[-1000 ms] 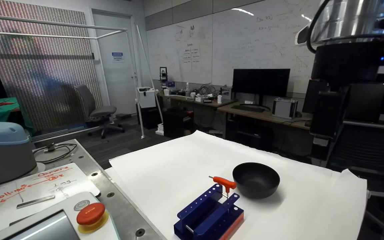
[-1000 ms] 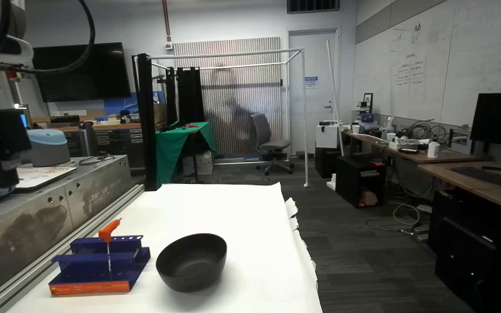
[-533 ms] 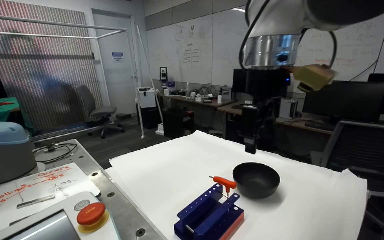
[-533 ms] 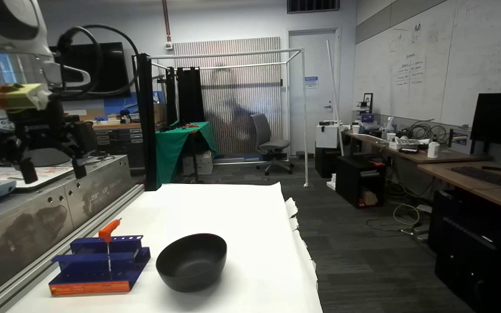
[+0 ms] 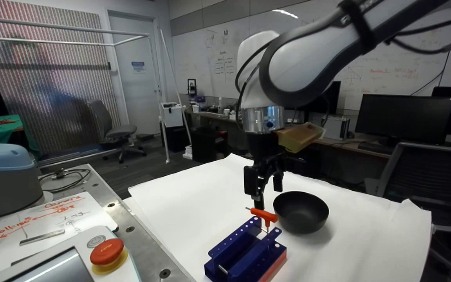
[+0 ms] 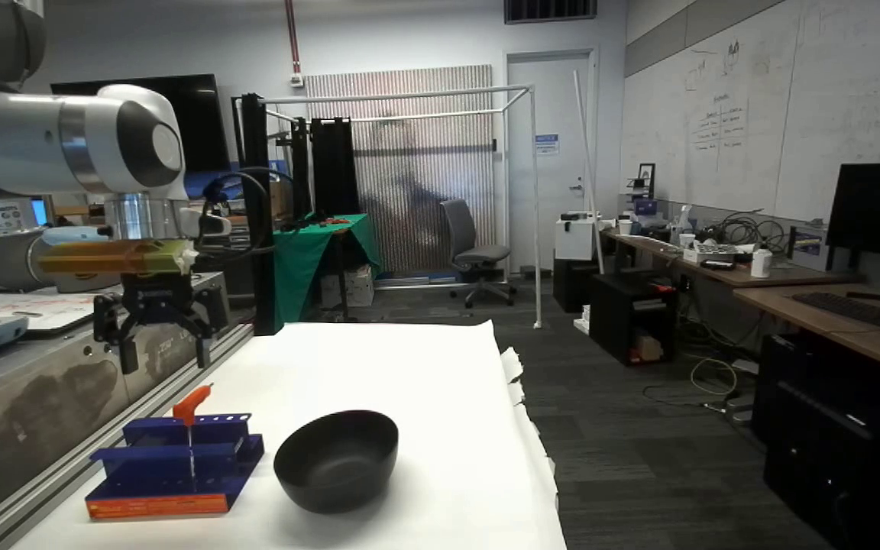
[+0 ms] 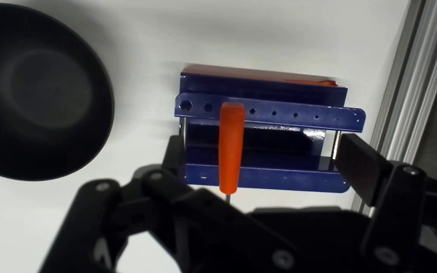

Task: Put the orange object in the black bowl

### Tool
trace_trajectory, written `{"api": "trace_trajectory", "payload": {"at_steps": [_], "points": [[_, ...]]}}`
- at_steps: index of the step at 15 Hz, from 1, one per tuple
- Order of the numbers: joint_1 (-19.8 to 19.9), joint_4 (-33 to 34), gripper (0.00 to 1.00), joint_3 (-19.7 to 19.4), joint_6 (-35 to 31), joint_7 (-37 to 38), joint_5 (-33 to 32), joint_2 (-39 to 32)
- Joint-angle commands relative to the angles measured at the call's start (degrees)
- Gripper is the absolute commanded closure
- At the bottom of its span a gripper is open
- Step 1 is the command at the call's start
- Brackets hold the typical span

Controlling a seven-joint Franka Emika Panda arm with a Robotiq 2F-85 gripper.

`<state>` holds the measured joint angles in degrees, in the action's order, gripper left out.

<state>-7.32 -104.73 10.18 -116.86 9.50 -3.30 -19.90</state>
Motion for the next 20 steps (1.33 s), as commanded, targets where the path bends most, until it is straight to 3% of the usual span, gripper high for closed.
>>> {"api": "trace_trajectory", "payload": {"at_steps": [1,5,6,8,15,17,20], "points": [[-1.4,7.7,0.0,-1.8,4.4,-1.6,0.6,-6.8],[-1.6,10.5,0.0,-2.7,4.5,-1.7,1.0,-10.9],[-1.5,11.0,0.25,-2.5,5.4,-2.4,1.5,-11.5],[-1.5,11.6,0.32,-2.5,6.7,-2.7,2.0,-12.4],[-1.6,10.7,0.88,-2.7,7.7,-2.2,2.2,-10.9],[-1.3,9.9,0.92,-2.4,7.5,-2.5,2.8,-9.2],[-1.9,6.3,0.88,-2.7,6.7,-0.5,2.2,-3.3]]}}
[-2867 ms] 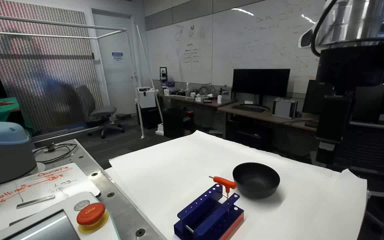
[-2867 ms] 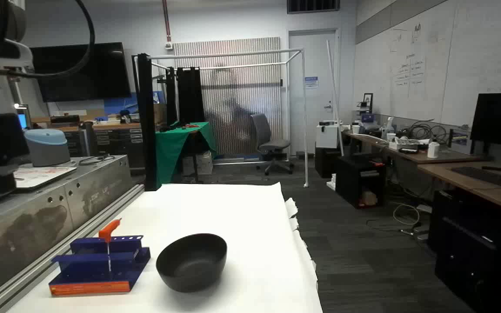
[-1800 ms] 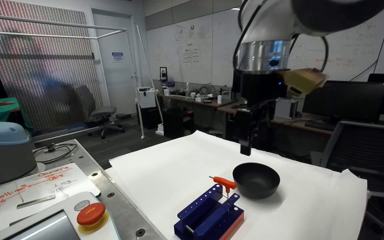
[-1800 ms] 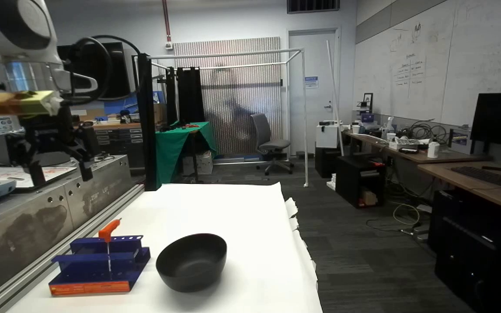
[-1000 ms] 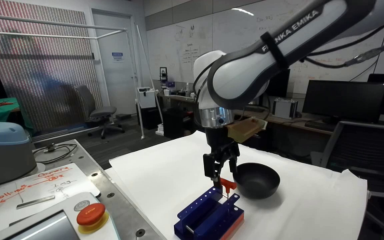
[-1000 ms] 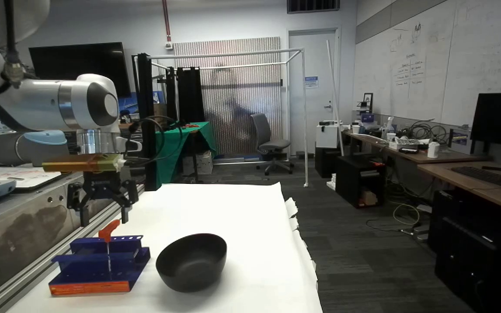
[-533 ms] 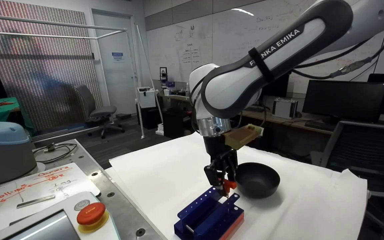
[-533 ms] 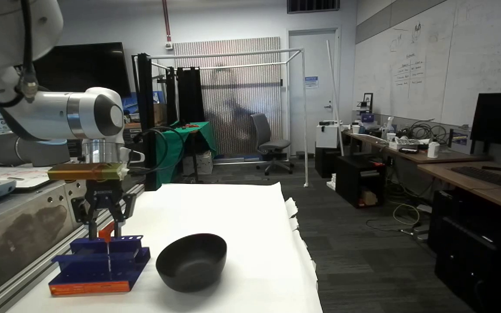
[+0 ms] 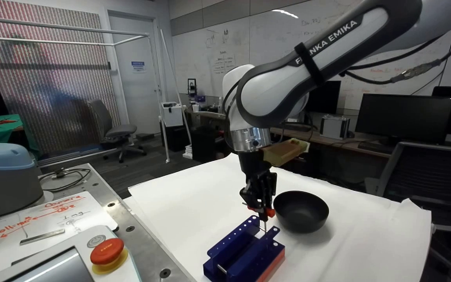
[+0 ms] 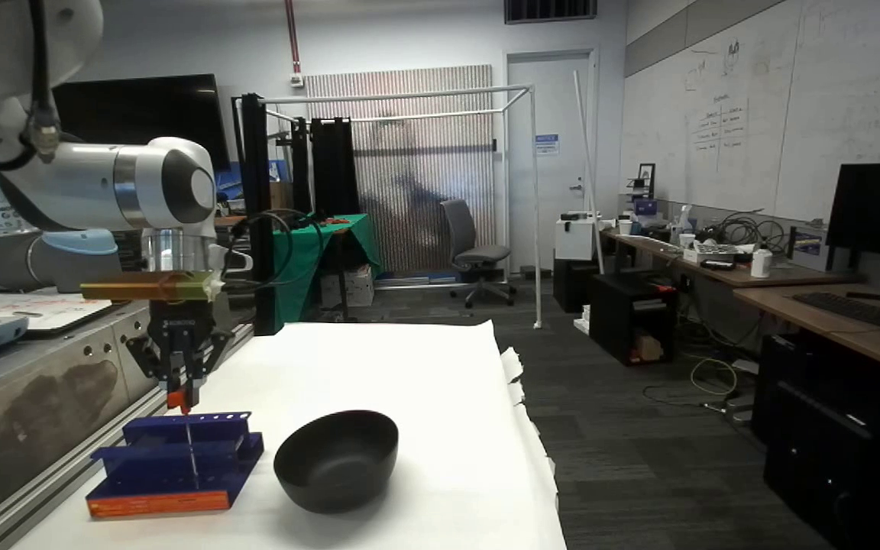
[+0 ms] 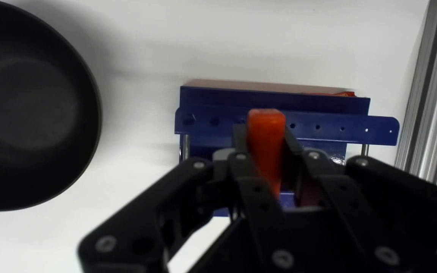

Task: Put the orange object in the black bowl

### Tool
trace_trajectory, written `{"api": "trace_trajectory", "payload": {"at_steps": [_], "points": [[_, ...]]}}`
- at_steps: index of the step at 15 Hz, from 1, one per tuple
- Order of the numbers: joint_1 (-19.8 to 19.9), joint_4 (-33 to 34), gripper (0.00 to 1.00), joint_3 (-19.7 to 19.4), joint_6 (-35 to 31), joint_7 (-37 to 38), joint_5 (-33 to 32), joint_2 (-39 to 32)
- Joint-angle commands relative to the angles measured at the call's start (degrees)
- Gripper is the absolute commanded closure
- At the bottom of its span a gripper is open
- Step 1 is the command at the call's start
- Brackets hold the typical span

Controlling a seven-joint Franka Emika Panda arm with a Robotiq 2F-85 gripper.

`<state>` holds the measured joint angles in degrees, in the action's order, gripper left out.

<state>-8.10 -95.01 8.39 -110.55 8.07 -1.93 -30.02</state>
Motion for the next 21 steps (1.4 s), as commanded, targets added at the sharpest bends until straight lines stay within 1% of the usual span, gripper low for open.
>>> {"api": "trace_trajectory", "payload": {"at_steps": [1,3,5,7,9,11,12,13,15,18,21], "points": [[-1.6,-4.8,0.88,-1.1,0.2,2.1,0.1,9.4],[-2.5,-6.5,0.87,-1.3,0.8,4.6,-1.0,13.8],[-3.7,-7.2,0.87,-1.7,2.6,8.5,-3.7,17.1],[-5.1,-6.4,0.87,-2.2,5.8,14.2,-9.5,18.3],[-5.6,-4.7,0.85,-2.5,9.8,18.6,-14.8,17.0],[-5.7,-3.1,0.85,-3.2,11.7,22.9,-19.6,14.2],[-5.9,-2.8,0.85,-3.8,10.2,25.2,-22.9,12.4],[-6.1,-2.1,0.85,-4.5,10.4,27.4,-25.6,10.8],[-6.3,-0.2,0.85,-5.8,11.8,31.1,-28.6,6.5],[-6.0,2.9,0.85,-7.3,13.5,32.2,-27.8,0.7],[-6.0,5.0,0.85,-8.6,12.1,32.2,-27.0,-3.7]]}}
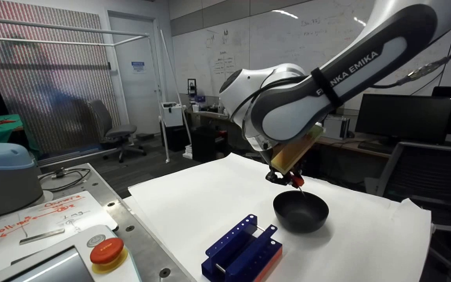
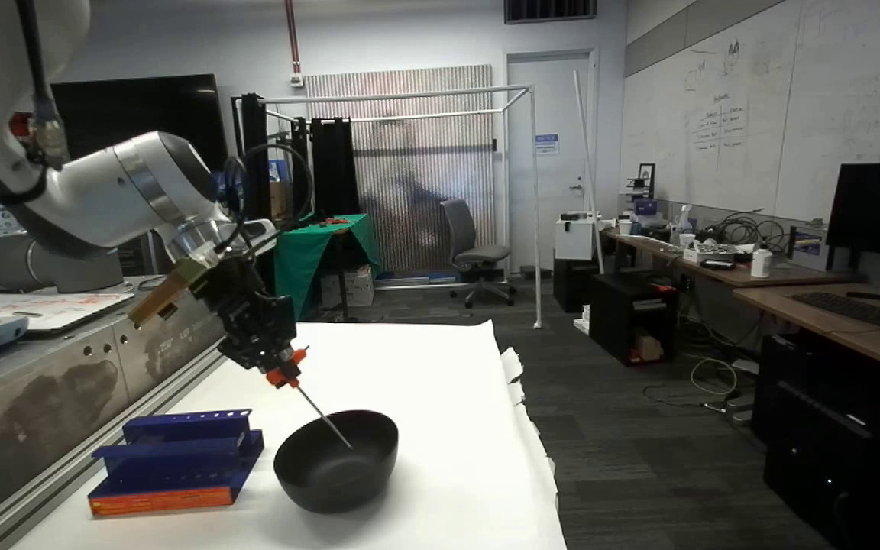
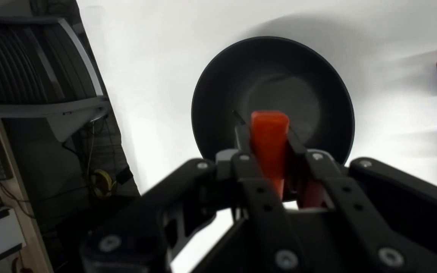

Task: Put the orange object in the black bowl

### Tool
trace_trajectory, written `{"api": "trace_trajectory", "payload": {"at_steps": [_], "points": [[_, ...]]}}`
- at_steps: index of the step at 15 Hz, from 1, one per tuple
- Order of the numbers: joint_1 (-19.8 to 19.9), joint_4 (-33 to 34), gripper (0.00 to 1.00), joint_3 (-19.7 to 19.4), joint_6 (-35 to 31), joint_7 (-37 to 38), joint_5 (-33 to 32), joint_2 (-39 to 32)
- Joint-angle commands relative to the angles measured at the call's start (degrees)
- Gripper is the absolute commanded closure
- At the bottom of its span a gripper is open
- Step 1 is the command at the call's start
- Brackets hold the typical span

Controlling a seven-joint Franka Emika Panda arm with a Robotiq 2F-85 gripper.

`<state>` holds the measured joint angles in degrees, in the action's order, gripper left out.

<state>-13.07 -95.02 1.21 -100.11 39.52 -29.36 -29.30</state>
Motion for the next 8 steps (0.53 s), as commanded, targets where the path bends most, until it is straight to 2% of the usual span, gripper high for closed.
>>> {"api": "trace_trajectory", "payload": {"at_steps": [1,2,3,4,8], "points": [[-1.1,5.8,0.85,-1.5,1.4,0.6,1.0,-5.4],[-1.2,6.6,0.82,-1.7,1.3,0.6,1.2,-6.3],[-1.2,7.2,0.54,-1.7,1.3,0.6,2.0,-6.9],[-1.1,7.6,0.53,-1.7,1.1,0.5,2.5,-7.1],[-0.6,8.4,0.23,-1.1,0.4,-0.6,6.0,-6.7]]}}
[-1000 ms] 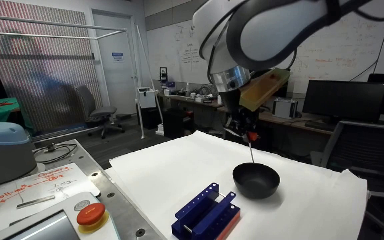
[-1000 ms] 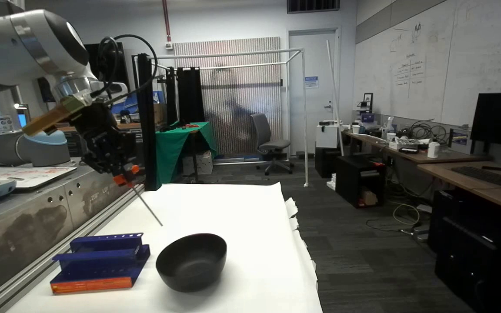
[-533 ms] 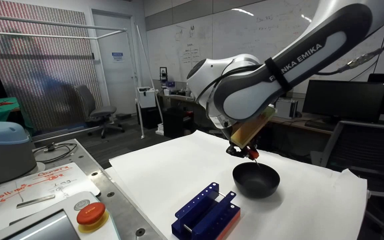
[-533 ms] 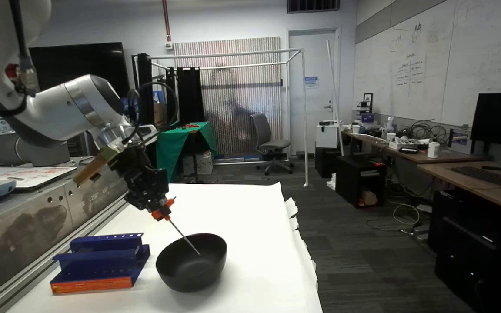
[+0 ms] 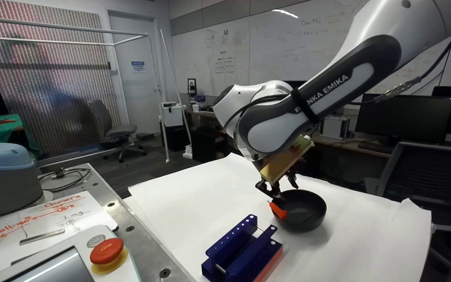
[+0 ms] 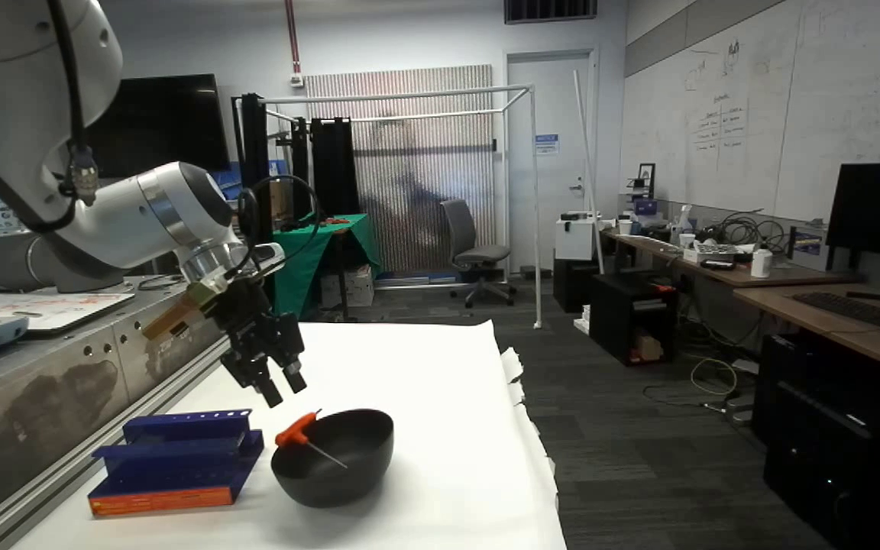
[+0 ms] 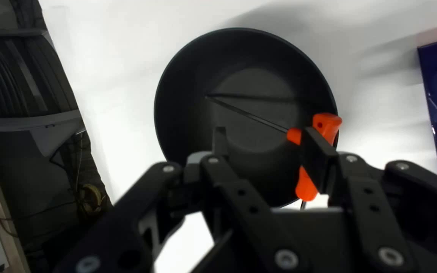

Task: Put the orange object in the black bowl

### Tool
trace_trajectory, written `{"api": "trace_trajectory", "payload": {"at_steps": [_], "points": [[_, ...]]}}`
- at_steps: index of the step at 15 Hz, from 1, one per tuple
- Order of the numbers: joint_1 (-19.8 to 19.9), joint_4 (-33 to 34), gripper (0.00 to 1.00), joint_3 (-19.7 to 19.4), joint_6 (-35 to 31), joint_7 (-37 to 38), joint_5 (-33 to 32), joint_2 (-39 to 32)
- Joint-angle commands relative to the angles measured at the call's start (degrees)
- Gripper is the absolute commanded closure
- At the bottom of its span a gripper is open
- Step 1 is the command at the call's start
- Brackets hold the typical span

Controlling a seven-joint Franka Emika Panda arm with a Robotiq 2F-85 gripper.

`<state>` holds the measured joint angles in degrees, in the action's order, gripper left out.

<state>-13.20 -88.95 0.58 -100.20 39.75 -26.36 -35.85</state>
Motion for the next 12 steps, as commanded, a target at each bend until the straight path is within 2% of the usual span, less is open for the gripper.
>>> {"api": "trace_trajectory", "payload": {"at_steps": [1,3,4,12], "points": [[0.0,2.1,0.15,0.0,0.1,-1.8,4.6,0.4],[1.1,0.5,0.02,1.5,-2.1,-5.4,8.9,2.3],[1.2,-0.8,0.0,2.1,-3.2,-7.3,11.0,3.7],[3.4,-12.6,0.0,5.9,-9.8,-23.0,28.1,18.9]]}}
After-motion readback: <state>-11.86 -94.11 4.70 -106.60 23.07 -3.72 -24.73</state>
